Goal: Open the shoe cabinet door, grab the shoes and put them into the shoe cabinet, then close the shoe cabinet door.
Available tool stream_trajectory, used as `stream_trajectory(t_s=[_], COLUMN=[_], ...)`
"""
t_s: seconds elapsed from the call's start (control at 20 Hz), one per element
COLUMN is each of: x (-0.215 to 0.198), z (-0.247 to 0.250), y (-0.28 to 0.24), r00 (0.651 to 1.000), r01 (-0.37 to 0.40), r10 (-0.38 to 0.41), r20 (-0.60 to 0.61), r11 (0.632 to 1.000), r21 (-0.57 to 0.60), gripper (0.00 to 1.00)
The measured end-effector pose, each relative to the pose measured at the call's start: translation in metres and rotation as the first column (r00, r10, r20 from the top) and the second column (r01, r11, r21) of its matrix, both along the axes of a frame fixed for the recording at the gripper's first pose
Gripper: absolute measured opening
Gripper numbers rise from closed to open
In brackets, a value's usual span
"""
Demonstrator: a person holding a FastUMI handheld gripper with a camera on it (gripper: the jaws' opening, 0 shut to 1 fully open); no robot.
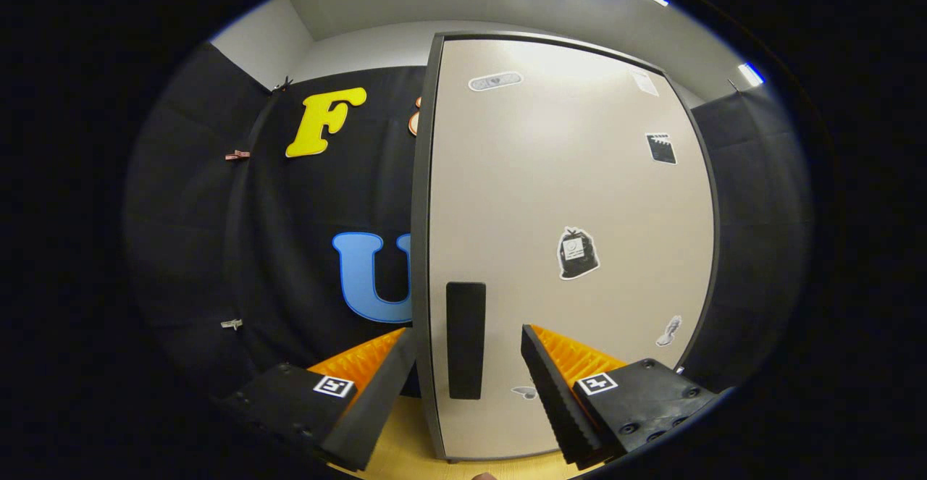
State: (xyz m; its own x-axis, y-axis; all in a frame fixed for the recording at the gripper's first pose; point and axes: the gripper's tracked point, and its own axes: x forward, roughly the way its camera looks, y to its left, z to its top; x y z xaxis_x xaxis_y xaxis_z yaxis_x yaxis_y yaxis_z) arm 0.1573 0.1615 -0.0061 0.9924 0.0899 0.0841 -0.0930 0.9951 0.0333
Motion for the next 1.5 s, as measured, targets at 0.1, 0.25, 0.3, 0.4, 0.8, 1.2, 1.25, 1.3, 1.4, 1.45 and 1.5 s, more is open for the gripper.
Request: stream_trajectory(t_s=[0.1, 0.25, 0.3, 0.4, 0.8, 1.2, 1.25, 1.3, 1.4, 1.45, 1.5], x=[0.019, 0.034, 0.036, 0.034, 0.038, 0.007, -0.001, -0.008, -0.021, -0.024, -0.029], z=[-0.012, -0.028, -0.025, -0.028, -0.031, -0.025, -0.023, -0.02, -0.018, -0.017, -0.017], y=[0.004, 0.001, 0.002, 0.002, 0.002, 0.004, 0.003, 0.002, 0.0, -0.001, -0.004], r00=[1.0, 0.996, 0.998, 0.998, 0.994, 0.992, 0.991, 0.991, 0.991, 0.99, 0.99], r01=[0.006, 0.042, 0.046, 0.048, 0.045, -0.014, -0.019, -0.023, -0.035, -0.043, -0.047], r10=[-0.005, -0.04, -0.045, -0.049, -0.043, 0.015, 0.02, 0.023, 0.037, 0.044, 0.049], r20=[-0.024, -0.075, -0.047, -0.047, -0.098, -0.128, -0.13, -0.128, -0.132, -0.134, -0.134], r11=[1.0, 0.999, 0.999, 0.999, 0.999, 1.0, 1.0, 1.0, 0.999, 0.999, 0.999], r21=[0.009, 0.017, 0.024, -0.023, 0.014, 0.009, 0.007, 0.004, 0.013, 0.016, 0.019], gripper=[0.78, 0.53, 0.48, 0.46, 0.28, 0.16, 0.17, 0.16, 0.16, 0.16, 0.16])
